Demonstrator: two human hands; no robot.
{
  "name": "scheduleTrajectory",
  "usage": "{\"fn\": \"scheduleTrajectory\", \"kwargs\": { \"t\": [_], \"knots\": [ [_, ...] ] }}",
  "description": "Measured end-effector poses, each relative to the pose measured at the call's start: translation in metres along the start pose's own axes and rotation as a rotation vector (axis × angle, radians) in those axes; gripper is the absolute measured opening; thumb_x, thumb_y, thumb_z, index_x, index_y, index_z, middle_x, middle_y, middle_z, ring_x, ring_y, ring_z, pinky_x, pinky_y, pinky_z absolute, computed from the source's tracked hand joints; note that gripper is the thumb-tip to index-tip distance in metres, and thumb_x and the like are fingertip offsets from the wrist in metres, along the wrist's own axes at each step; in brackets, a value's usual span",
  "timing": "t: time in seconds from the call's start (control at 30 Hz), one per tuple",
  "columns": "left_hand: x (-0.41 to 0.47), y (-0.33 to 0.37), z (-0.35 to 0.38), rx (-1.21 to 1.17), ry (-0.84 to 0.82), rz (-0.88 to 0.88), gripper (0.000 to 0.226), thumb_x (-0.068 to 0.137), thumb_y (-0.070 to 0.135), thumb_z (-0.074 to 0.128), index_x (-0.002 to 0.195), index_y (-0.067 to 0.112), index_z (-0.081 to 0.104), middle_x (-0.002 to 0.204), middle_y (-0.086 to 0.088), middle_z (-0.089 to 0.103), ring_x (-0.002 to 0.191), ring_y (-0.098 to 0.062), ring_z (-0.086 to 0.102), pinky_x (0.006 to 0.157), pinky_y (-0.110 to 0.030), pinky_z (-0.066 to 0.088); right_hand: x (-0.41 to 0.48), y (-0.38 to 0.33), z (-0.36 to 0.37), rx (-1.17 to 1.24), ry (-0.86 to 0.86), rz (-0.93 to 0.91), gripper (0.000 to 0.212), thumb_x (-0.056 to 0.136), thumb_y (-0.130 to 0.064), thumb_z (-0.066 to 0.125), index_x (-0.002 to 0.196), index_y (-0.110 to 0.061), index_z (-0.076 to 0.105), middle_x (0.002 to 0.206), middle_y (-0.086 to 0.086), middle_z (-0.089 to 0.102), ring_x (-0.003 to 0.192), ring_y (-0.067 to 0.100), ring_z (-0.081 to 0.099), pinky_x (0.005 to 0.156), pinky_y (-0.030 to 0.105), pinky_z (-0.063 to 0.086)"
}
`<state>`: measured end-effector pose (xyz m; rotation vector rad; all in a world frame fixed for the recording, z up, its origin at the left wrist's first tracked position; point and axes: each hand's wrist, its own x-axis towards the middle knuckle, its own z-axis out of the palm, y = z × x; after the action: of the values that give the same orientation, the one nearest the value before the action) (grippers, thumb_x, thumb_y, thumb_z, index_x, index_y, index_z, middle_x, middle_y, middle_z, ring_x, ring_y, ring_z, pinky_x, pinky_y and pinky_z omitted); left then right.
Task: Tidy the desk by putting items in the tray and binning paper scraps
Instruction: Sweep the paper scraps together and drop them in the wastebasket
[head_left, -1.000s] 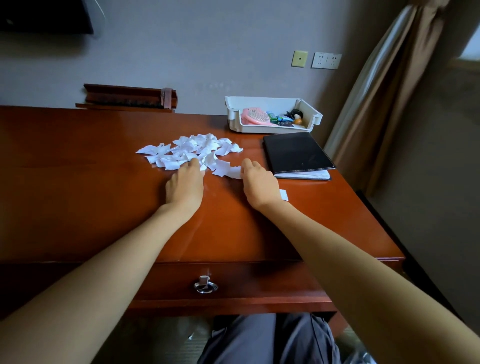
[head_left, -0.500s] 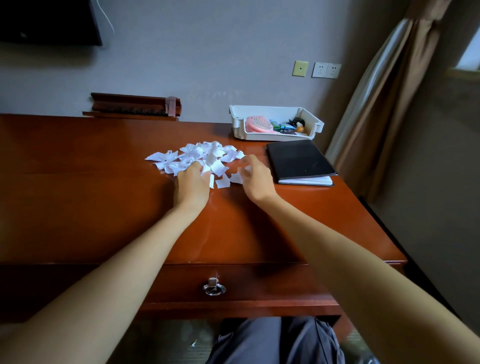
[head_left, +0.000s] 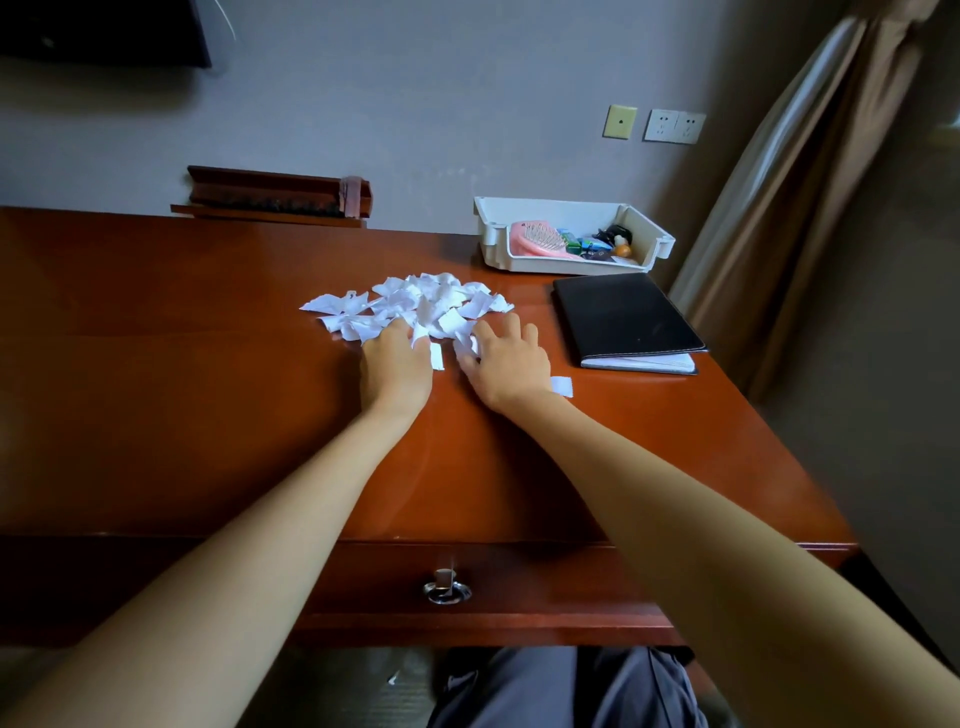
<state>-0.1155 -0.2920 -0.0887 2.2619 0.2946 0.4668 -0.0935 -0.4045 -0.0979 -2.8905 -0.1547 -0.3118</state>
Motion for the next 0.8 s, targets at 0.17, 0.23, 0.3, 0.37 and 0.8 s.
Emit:
{"fn": "scheduleTrajectory", "kwargs": {
  "t": [0.17,0.23,0.3,0.37,0.8],
  "knots": [
    [0.0,0.002,0.005,-0.037,0.001,0.002,0.029,0.096,0.018,0.046,0.114,-0.002,0.058,0.114,-0.021,0.062,0.103,-0.037,0.059,0.083,-0.04,0.05,0.001,0.002,-0.002,-0.033,0.057,-0.067,0.031,0.096,-0.01,0.039,0.126,-0.008,0.045,0.12,0.017,0.054,0.105,0.036,0.054,0.075,0.037,0.043],
    [-0.002,0.004,0.006,-0.064,-0.005,0.006,0.027,0.096,0.017,0.046,0.11,-0.004,0.058,0.11,-0.021,0.062,0.1,-0.036,0.06,0.079,-0.037,0.049,0.001,0.004,-0.004,-0.006,0.072,-0.03,0.027,0.096,-0.007,0.039,0.122,-0.005,0.047,0.114,0.019,0.059,0.101,0.038,0.057,0.073,0.034,0.04],
    [-0.005,0.005,0.007,-0.08,-0.014,0.022,0.026,0.096,0.016,0.046,0.103,-0.005,0.058,0.105,-0.022,0.062,0.097,-0.036,0.059,0.073,-0.035,0.045,0.0,0.008,-0.009,0.085,0.085,0.027,0.028,0.097,-0.007,0.038,0.123,-0.003,0.048,0.114,0.022,0.06,0.103,0.04,0.056,0.078,0.037,0.043],
    [-0.008,0.008,0.006,-0.093,-0.017,0.037,0.025,0.096,0.015,0.046,0.1,-0.005,0.058,0.102,-0.021,0.062,0.095,-0.035,0.059,0.072,-0.033,0.044,-0.001,0.011,-0.015,0.218,0.098,0.084,0.028,0.095,-0.006,0.041,0.121,0.0,0.049,0.113,0.024,0.06,0.102,0.041,0.056,0.077,0.039,0.045],
    [-0.039,0.084,0.019,-0.301,-0.1,0.165,0.019,0.093,0.016,0.048,0.086,0.0,0.056,0.088,-0.019,0.062,0.088,-0.034,0.062,0.064,-0.032,0.04,-0.02,0.069,-0.08,0.681,0.305,0.391,0.029,0.095,-0.008,0.048,0.121,0.001,0.056,0.116,0.021,0.064,0.105,0.033,0.062,0.088,0.037,0.051]
  ]
}}
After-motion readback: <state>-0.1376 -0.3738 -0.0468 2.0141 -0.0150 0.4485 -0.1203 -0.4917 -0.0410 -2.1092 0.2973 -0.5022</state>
